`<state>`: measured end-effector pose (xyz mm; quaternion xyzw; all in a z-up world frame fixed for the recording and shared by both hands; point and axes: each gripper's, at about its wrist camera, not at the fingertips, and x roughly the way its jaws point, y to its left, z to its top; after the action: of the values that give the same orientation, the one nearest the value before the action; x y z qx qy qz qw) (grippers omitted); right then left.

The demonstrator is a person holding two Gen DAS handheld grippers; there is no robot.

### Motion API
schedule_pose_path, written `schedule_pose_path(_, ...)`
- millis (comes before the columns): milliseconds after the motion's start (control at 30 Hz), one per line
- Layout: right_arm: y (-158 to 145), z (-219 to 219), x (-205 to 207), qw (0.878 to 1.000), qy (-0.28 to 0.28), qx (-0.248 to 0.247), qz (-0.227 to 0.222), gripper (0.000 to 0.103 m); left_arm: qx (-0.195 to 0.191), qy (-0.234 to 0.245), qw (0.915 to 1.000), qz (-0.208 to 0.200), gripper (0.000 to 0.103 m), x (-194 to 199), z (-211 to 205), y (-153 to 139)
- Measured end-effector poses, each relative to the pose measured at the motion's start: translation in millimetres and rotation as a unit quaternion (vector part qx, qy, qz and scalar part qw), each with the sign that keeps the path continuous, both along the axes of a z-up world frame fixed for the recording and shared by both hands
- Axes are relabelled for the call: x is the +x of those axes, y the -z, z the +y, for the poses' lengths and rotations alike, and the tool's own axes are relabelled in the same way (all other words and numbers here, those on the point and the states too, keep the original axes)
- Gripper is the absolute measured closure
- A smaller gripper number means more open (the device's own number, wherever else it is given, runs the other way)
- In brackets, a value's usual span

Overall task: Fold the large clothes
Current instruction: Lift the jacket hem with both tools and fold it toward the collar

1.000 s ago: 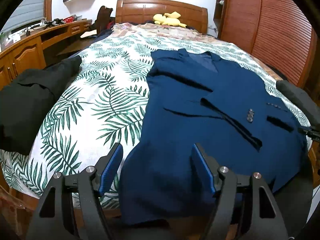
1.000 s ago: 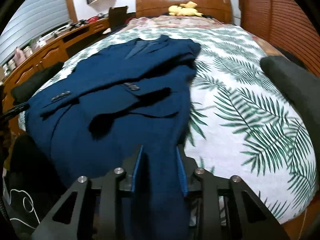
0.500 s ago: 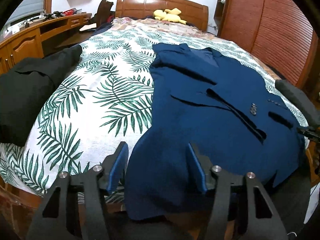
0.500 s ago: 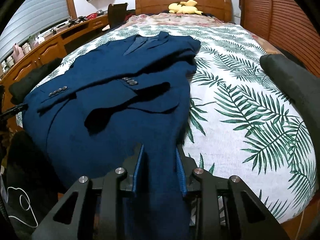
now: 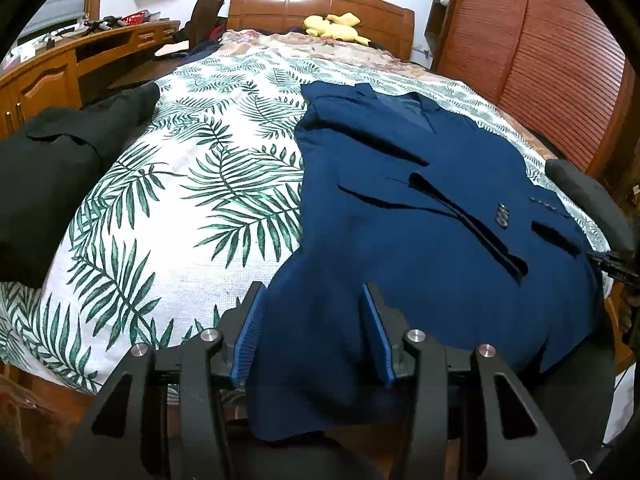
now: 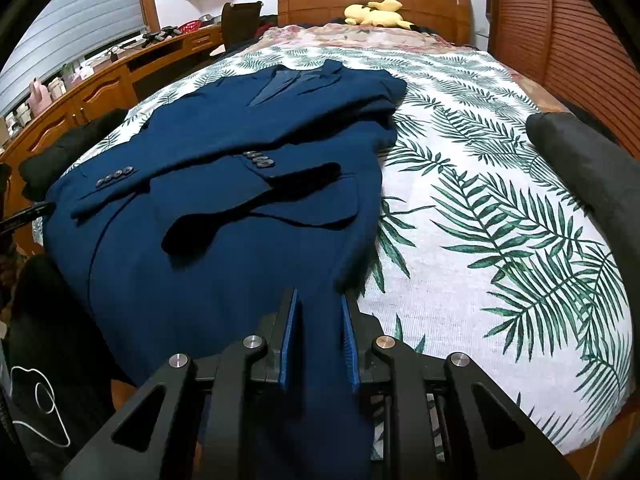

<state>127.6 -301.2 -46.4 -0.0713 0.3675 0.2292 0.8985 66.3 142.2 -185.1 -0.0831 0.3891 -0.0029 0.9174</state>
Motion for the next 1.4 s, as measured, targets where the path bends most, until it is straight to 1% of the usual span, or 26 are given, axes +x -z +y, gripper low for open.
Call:
schedule_pose_path(33, -1, 1, 1, 1.0, 0.0, -0.002, 0.0, 0.095, 0.002, 0.003, 1.0, 0.0, 0.061, 0, -1, -1)
schedule_pose_path(67, -4, 1, 0, 1.0, -0.002, 0.003, 0.004, 0.096, 0.003, 0.008, 1.0, 0.0, 0.067, 0, -2, -2)
schedule_pose_path(100, -11, 1, 0, 1.0, -0.004, 0.023, 0.005, 0.099, 0.004, 0.013, 0.9999, 0.002, 0.078, 0, -4, -4)
schedule_pose_path(133, -19, 2, -3, 0.999, -0.01, 0.037, -0.006, 0.099, 0.01, 0.014, 0.9998, 0.004, 0.091, 0, -6, -7)
schedule_pose_path(200, -39, 8, -8, 0.998, -0.023, 0.051, -0.034, 0.099, 0.021, 0.021, 0.9996, 0.003, 0.097, 1, -11, -14)
schedule_pose_path(267, -59, 12, -11, 0.996, -0.03, 0.071, -0.056, 0.099, 0.036, 0.026, 0.9989, -0.01, 0.098, 2, -18, -27)
schedule_pose_path(333, -79, 15, -11, 0.993, -0.034, 0.088, -0.074, 0.099, 0.036, 0.028, 0.9986, -0.026, 0.099, 3, -19, -44)
schedule_pose_path(433, -106, 19, -8, 0.989, -0.045, 0.108, -0.092, 0.1, 0.031, 0.041, 0.9969, -0.06, 0.099, 6, -24, -80)
schedule_pose_path(567, -140, 20, -3, 0.984, -0.046, 0.124, -0.117, 0.1, 0.039, 0.056, 0.9917, -0.108, 0.099, 15, -37, -133)
schedule_pose_path(667, -163, 16, -6, 0.981, -0.04, 0.136, -0.134, 0.1, 0.051, 0.065, 0.9871, -0.137, 0.099, 24, -50, -168)
schedule_pose_path(767, -185, 6, -18, 0.976, -0.036, 0.145, -0.156, 0.1, 0.06, 0.07, 0.9825, -0.162, 0.099, 24, -59, -196)
schedule_pose_path(900, -209, -10, -49, 0.971, -0.035, 0.151, -0.184, 0.1, 0.064, 0.077, 0.9759, -0.194, 0.099, 13, -64, -229)
schedule_pose_path(1000, -219, -27, -74, 0.967, -0.038, 0.157, -0.198, 0.1, 0.06, 0.083, 0.9716, -0.213, 0.099, 2, -67, -252)
schedule_pose_path(1133, -228, -49, -120, 0.961, -0.045, 0.154, -0.223, 0.1, 0.059, 0.09, 0.9665, -0.233, 0.099, -14, -72, -272)
schedule_pose_path(1233, -226, -66, -148, 0.958, -0.046, 0.156, -0.236, 0.1, 0.054, 0.094, 0.9636, -0.245, 0.099, -25, -73, -283)
schedule_pose_path(1300, -221, -73, -152, 0.959, -0.04, 0.147, -0.238, 0.1, 0.063, 0.092, 0.963, -0.246, 0.099, -25, -75, -284)
schedule_pose_path(1333, -217, -74, -150, 0.962, -0.034, 0.135, -0.235, 0.1, 0.069, 0.091, 0.9639, -0.241, 0.099, -22, -76, -282)
schedule_pose_path(1400, -206, -69, -137, 0.968, -0.025, 0.117, -0.22, 0.1, 0.069, 0.091, 0.9676, -0.226, 0.099, -10, -76, -274)
